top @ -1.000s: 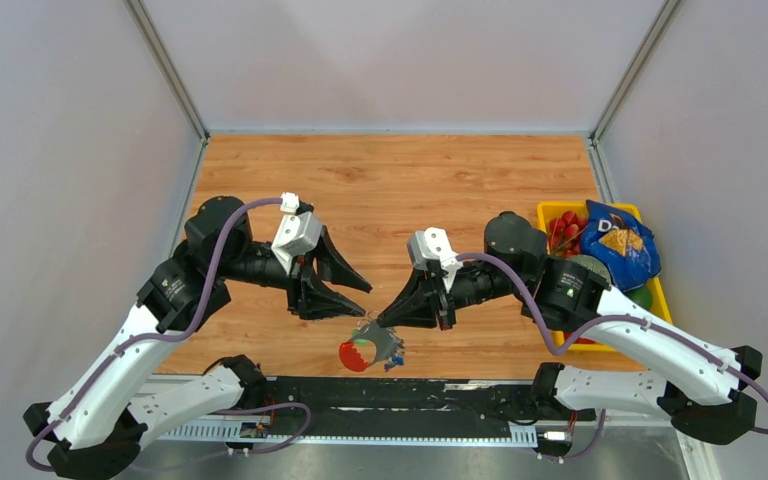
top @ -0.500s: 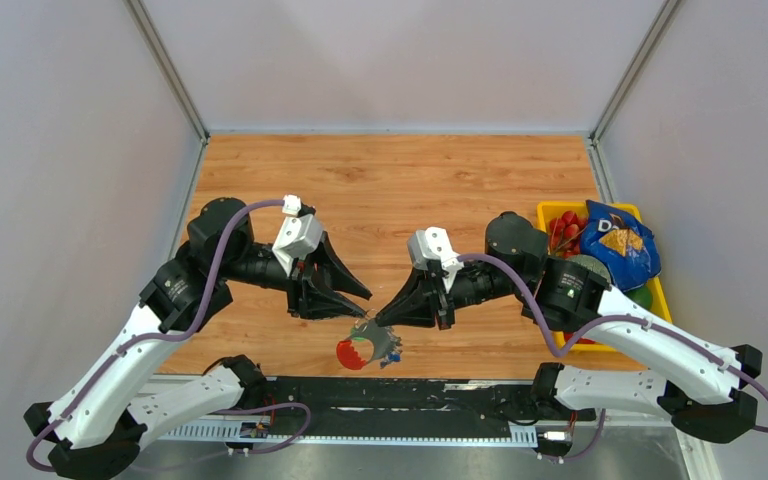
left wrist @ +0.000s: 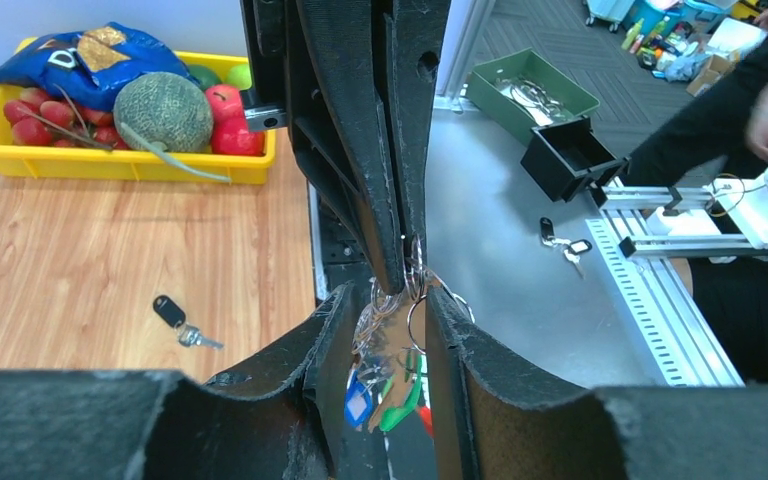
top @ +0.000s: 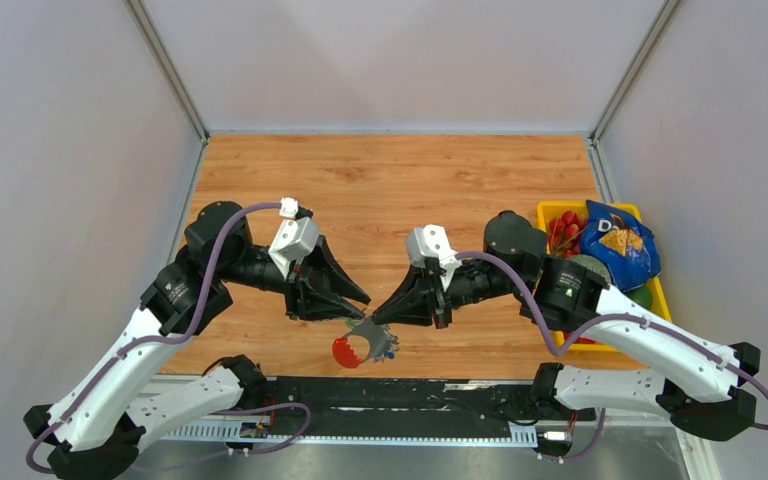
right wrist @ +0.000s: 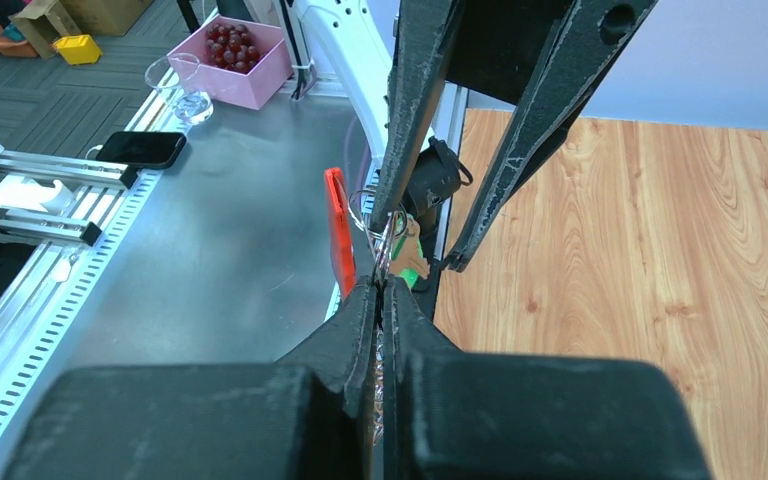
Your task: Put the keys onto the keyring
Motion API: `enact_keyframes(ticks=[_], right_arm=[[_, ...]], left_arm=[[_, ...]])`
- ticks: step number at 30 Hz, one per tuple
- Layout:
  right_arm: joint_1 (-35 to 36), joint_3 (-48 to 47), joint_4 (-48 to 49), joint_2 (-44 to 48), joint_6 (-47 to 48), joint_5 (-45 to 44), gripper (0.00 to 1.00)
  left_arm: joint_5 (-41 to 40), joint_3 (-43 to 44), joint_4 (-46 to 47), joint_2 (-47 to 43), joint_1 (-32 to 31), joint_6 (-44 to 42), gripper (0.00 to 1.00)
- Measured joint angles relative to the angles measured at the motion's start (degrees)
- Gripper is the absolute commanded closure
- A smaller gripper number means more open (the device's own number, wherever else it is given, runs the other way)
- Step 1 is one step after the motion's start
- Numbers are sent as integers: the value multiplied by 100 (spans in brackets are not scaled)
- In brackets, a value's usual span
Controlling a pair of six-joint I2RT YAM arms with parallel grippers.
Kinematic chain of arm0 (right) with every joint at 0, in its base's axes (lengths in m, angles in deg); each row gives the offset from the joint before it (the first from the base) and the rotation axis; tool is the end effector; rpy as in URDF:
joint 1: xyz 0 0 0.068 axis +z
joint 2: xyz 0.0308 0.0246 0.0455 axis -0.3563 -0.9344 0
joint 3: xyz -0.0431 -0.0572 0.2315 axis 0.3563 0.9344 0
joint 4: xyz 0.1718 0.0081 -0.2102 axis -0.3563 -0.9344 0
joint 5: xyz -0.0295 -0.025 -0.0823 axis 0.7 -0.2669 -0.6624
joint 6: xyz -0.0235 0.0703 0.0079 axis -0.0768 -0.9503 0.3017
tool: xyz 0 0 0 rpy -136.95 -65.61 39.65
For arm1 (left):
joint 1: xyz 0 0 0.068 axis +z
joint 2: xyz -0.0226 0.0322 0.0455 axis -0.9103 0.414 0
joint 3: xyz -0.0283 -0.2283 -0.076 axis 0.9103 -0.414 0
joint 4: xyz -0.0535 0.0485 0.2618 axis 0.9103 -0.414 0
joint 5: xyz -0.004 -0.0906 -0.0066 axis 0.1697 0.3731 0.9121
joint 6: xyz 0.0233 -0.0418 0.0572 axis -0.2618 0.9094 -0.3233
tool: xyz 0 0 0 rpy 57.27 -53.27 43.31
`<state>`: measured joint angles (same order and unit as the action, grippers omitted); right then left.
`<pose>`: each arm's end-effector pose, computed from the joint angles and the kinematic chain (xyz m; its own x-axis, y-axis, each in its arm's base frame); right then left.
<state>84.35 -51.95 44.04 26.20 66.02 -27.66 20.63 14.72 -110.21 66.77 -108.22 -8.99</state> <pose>0.0808 0.2496 0.4038 -0.0239 -0.1343 -0.9906 -0.9766 -0.2087 0.0519 0.1031 -0.1677 0.4169 -0.2126 0.1012 -0.9719 0.9570 -0.1793 -0.2280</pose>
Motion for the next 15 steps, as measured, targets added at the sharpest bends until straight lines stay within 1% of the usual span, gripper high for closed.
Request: enact_keyframes(ticks=[4, 6, 8, 15], right_arm=[[24, -13, 2, 0, -17, -13, 100], [26, -17, 2, -2, -17, -15, 100], [26, -20, 4, -2, -17, -17, 100], [33, -20, 31, -7, -17, -63, 100]], left_arm=[[37, -31, 59, -7, 0, 48, 63], [50, -39, 81, -17, 0, 66, 66], [68, -42, 107, -24, 0, 87, 71], [173, -96, 245, -48, 0, 164, 79]])
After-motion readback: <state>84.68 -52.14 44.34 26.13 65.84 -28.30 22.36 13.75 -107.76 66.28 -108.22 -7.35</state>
